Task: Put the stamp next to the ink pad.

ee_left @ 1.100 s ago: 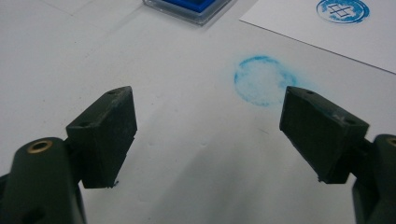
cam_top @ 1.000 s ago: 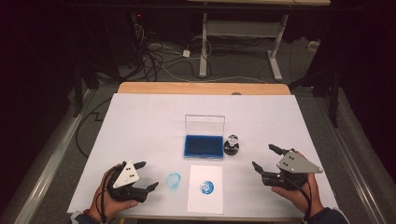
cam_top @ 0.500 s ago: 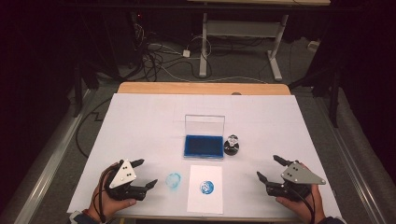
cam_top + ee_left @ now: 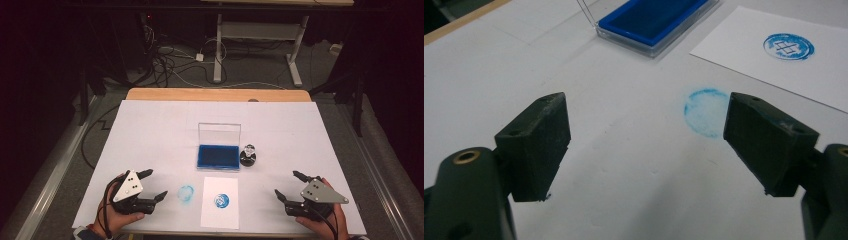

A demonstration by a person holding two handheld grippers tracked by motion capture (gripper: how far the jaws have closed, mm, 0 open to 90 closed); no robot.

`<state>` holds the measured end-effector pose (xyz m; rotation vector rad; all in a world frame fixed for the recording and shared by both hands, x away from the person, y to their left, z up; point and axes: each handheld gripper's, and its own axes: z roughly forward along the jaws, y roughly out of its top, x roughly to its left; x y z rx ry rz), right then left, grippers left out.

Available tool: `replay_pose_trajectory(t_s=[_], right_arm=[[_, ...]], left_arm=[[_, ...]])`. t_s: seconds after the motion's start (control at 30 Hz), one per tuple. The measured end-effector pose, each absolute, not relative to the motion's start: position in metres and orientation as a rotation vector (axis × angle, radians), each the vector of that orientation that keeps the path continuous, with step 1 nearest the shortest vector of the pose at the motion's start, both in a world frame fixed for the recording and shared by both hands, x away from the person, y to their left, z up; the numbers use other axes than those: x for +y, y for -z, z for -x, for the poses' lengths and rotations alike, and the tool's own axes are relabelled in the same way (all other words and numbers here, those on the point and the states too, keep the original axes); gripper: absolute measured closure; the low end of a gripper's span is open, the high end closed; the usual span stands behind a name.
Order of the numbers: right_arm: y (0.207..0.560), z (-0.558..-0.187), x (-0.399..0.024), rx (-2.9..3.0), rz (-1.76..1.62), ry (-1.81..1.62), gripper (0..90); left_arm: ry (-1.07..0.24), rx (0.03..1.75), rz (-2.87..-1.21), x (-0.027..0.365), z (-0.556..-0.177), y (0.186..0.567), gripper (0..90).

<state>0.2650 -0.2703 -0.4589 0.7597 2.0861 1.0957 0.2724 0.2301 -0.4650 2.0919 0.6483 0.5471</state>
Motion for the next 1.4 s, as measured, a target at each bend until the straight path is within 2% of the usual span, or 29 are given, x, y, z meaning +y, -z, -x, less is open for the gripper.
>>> replay_pose_trajectory(t_s=[1.4], right_arm=[[0.4549, -0.2651, -0.2671, 2.065, -0.719, -1.134, 19.8]], left_arm=[[-0.541, 0.666, -2.117, 0.2272, -0.2730, 0.4681, 18.1]])
